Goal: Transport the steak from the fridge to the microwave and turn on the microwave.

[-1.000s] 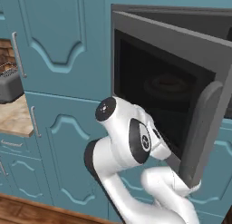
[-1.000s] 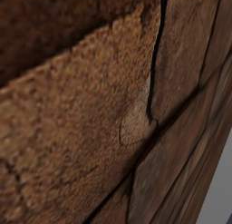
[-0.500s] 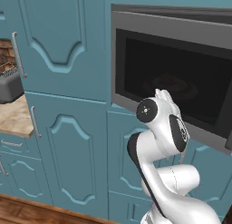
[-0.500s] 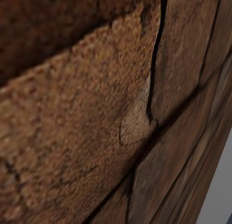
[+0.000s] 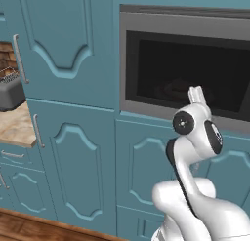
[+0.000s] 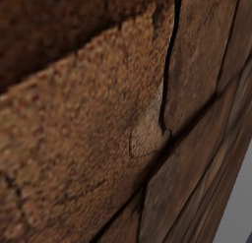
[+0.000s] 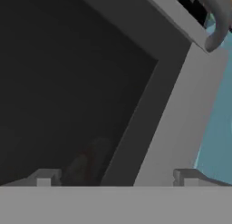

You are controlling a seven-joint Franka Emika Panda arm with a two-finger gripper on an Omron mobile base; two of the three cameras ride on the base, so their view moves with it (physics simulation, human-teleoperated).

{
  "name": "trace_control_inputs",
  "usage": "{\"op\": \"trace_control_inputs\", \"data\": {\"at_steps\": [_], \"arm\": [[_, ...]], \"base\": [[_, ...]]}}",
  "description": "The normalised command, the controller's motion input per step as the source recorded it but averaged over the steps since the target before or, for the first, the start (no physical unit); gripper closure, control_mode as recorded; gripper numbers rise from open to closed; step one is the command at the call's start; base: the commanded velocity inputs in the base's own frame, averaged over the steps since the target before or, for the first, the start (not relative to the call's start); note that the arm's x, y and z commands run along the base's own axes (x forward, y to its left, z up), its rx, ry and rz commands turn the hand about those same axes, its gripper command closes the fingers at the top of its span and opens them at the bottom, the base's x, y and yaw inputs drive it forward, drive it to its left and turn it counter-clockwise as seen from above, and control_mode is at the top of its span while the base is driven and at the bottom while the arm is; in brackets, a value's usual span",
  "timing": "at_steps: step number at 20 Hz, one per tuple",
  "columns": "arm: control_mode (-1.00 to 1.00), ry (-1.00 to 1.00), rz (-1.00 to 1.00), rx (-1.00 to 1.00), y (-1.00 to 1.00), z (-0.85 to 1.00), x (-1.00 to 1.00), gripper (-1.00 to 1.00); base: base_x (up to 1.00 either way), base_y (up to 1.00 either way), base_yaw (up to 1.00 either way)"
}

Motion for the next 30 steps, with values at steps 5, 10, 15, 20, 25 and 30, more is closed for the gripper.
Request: {"op": "trace_control_inputs", "data": {"at_steps": [5,10,15,20,25,30], "arm": [[-1.0,-0.37,-0.02,0.0,-0.6,0.0,0.25,-1.0],[-1.0,-0.36,-0.04,0.0,-0.62,0.0,0.26,-1.0],[-1.0,-0.33,-0.06,0.0,-0.62,0.0,0.32,-1.0],[-1.0,-0.22,-0.11,0.0,-0.63,0.0,0.68,-1.0],[-1.0,-0.14,-0.13,0.0,-0.43,0.11,0.73,-1.0],[-1.0,-0.33,-0.06,0.0,0.0,0.64,-0.48,-1.0]], "base": [[0.0,0.0,0.0],[0.0,0.0,0.0],[0.0,0.0,0.0],[0.0,0.0,0.0],[0.0,0.0,0.0],[0.0,0.0,0.0]]}}
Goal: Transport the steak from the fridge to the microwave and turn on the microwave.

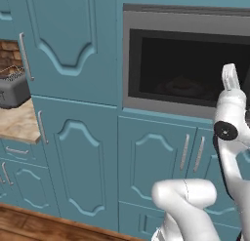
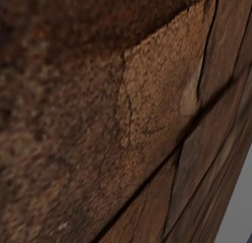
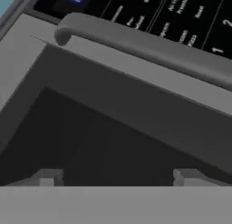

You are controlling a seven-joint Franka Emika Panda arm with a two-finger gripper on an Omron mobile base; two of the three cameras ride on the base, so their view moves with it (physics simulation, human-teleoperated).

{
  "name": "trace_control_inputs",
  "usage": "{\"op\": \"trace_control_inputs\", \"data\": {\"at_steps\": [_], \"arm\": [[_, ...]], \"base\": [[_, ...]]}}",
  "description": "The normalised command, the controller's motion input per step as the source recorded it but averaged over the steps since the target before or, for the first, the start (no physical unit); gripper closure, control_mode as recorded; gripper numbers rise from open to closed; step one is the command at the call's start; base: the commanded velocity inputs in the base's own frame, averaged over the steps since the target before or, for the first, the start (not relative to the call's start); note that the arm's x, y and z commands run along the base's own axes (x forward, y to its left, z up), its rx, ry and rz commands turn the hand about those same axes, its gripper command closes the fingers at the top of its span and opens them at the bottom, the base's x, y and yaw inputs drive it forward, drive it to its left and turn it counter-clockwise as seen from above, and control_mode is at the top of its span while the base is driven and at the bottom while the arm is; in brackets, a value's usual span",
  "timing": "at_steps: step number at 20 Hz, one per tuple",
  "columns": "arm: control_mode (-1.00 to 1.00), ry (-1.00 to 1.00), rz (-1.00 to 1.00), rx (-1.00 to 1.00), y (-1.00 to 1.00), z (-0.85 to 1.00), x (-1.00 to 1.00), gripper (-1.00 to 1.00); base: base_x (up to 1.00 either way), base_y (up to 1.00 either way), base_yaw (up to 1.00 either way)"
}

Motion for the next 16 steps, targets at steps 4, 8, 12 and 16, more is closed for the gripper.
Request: {"op": "trace_control_inputs", "data": {"at_steps": [4,8,12,16], "arm": [[-1.0,-0.34,-0.12,0.0,0.04,0.45,-0.88,-1.0],[-1.0,-0.1,-0.24,0.07,0.49,0.28,-0.92,-1.0],[-1.0,0.1,-0.22,0.04,0.74,-0.05,-0.29,-1.0],[-1.0,0.13,-0.09,0.09,0.48,0.0,-0.36,-1.0]], "base": [[0.0,0.0,0.0],[0.0,0.0,0.0],[0.0,0.0,0.0],[0.0,0.0,0.0]]}}
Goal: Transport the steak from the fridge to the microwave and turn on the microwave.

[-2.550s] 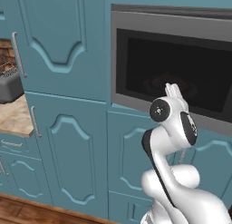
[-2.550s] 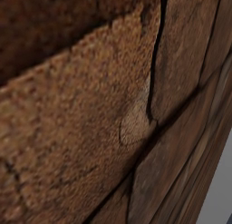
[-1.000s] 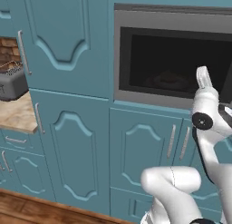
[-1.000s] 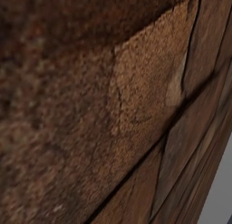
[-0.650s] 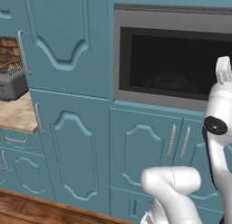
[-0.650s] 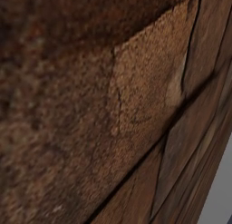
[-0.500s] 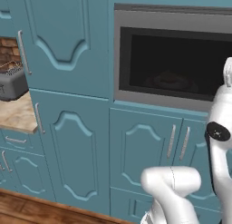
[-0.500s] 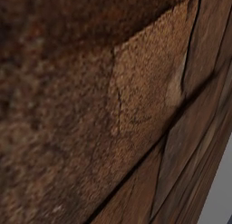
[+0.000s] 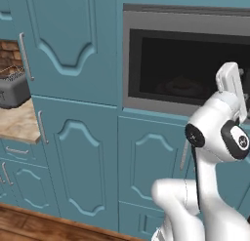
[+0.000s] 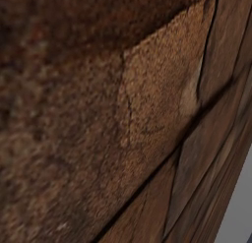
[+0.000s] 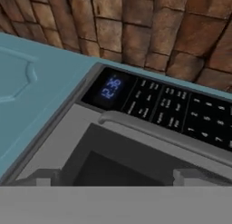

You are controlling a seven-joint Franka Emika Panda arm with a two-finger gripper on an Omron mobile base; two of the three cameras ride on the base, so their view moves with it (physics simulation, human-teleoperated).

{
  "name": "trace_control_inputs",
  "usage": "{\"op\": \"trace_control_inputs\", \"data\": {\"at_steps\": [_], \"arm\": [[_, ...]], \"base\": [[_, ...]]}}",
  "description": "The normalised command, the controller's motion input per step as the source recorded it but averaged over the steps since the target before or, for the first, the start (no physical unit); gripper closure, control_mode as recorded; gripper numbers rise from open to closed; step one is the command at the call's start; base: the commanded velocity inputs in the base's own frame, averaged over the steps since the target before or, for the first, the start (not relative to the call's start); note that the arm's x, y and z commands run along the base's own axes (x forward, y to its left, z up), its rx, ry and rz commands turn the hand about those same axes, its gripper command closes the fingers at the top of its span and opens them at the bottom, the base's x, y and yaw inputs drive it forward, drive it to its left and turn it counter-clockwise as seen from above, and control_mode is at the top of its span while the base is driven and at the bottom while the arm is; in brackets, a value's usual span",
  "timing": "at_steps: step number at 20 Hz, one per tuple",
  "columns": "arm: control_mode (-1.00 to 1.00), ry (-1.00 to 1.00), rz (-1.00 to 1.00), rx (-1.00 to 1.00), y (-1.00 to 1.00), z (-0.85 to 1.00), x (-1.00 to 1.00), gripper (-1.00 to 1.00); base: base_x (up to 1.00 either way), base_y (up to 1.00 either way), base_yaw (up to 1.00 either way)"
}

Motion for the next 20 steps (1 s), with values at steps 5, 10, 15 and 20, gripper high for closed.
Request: {"op": "trace_control_inputs", "data": {"at_steps": [5,10,15,20], "arm": [[-1.0,-0.01,-0.06,0.13,0.0,-0.05,-0.99,-1.0],[-1.0,0.0,-0.12,0.03,0.01,-0.47,-0.75,1.0],[-1.0,-0.01,-0.11,0.04,-0.27,-0.91,-0.43,1.0],[-1.0,-0.13,-0.07,0.02,-0.45,-0.79,-0.06,1.0]], "base": [[0.0,0.0,0.0],[0.0,0.0,0.0],[0.0,0.0,0.0],[0.0,0.0,0.0]]}}
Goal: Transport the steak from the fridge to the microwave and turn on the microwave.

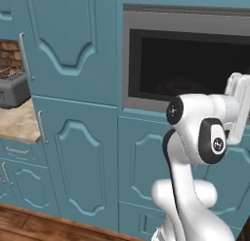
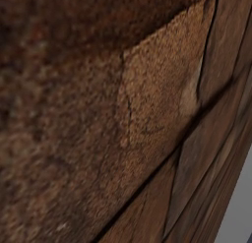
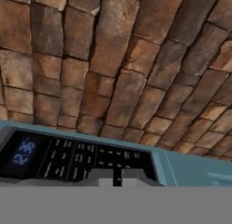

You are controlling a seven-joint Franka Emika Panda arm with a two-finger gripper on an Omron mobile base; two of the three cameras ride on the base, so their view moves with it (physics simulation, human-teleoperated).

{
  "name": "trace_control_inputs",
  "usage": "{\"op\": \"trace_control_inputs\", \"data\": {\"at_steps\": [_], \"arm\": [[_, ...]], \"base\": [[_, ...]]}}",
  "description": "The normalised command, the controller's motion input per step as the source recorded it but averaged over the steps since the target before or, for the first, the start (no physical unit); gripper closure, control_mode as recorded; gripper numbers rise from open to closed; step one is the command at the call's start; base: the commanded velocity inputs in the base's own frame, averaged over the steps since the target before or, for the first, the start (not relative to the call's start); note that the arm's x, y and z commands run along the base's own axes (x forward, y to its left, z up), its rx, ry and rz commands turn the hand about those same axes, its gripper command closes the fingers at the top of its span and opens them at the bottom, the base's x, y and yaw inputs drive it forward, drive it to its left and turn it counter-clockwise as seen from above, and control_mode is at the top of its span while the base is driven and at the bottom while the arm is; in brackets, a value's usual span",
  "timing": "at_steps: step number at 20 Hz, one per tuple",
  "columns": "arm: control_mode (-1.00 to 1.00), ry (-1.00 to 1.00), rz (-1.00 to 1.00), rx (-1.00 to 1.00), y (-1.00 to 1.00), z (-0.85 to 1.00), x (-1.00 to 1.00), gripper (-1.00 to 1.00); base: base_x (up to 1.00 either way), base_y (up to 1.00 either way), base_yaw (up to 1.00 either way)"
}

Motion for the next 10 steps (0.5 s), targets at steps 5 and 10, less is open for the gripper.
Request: {"op": "trace_control_inputs", "data": {"at_steps": [5,10], "arm": [[-1.0,-0.32,0.0,0.05,-0.6,-0.35,-0.21,1.0],[-1.0,-0.38,0.0,0.05,-0.55,-0.15,-0.45,1.0]], "base": [[0.0,0.0,0.0],[0.0,0.0,0.0]]}}
